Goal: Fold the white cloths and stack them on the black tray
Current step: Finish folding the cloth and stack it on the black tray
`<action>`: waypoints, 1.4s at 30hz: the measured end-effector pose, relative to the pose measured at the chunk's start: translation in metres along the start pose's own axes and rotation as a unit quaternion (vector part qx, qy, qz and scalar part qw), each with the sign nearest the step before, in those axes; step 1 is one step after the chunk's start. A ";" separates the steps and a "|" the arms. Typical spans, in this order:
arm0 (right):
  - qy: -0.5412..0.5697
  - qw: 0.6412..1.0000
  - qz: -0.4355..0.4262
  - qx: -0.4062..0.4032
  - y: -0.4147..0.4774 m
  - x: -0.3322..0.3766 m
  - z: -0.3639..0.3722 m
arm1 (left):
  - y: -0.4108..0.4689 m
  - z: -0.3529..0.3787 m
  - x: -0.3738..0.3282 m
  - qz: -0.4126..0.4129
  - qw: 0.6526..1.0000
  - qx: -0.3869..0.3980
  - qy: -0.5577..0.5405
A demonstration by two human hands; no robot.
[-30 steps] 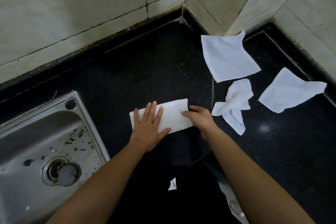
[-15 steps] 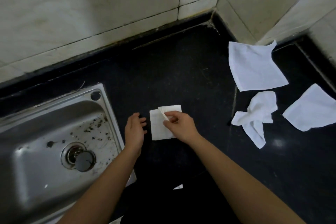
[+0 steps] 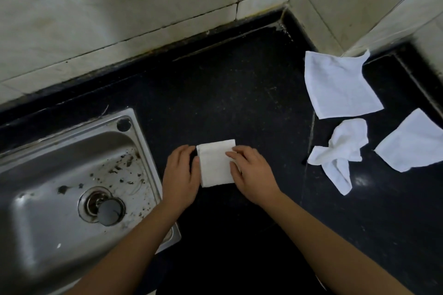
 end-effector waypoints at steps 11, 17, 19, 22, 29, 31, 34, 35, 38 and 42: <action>-0.208 0.939 -0.070 0.266 0.000 -0.033 0.063 | -0.003 0.056 0.030 0.212 0.906 0.191 0.314; -0.192 0.936 -0.069 0.286 0.001 -0.033 0.067 | -0.003 0.057 0.032 0.196 0.911 0.211 0.294; -0.188 0.934 -0.070 0.295 0.000 -0.034 0.066 | -0.003 0.057 0.032 0.190 0.915 0.221 0.279; -0.139 0.949 -0.044 0.279 0.002 -0.029 0.055 | 0.001 0.047 0.021 0.159 0.941 0.198 0.222; -0.076 0.982 0.161 0.061 -0.016 -0.035 0.012 | -0.004 0.021 0.006 0.025 0.986 0.092 0.136; -0.066 0.977 0.181 0.089 -0.019 -0.035 0.016 | -0.010 0.020 0.003 0.016 0.984 0.082 0.160; 0.012 0.964 0.241 0.111 -0.019 -0.039 0.017 | -0.011 0.021 0.001 0.005 0.973 0.108 0.202; 0.042 0.958 0.258 0.114 -0.017 -0.040 0.018 | -0.007 0.022 0.000 0.008 0.969 0.119 0.215; 0.079 0.948 0.272 0.146 -0.012 -0.040 0.016 | 0.011 0.025 -0.012 0.042 0.962 0.148 0.227; 0.010 0.952 0.254 0.172 -0.008 -0.043 0.012 | 0.044 0.044 -0.045 0.143 0.939 0.237 0.202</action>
Point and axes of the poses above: each hand's wrist, its own y-axis towards the middle knuckle, its own z-axis out of the palm, x = y × z, the point moved 9 cm from there along y, towards the middle knuckle, and after that the axes turned 4 degrees about -x, right-handed, at the moved point
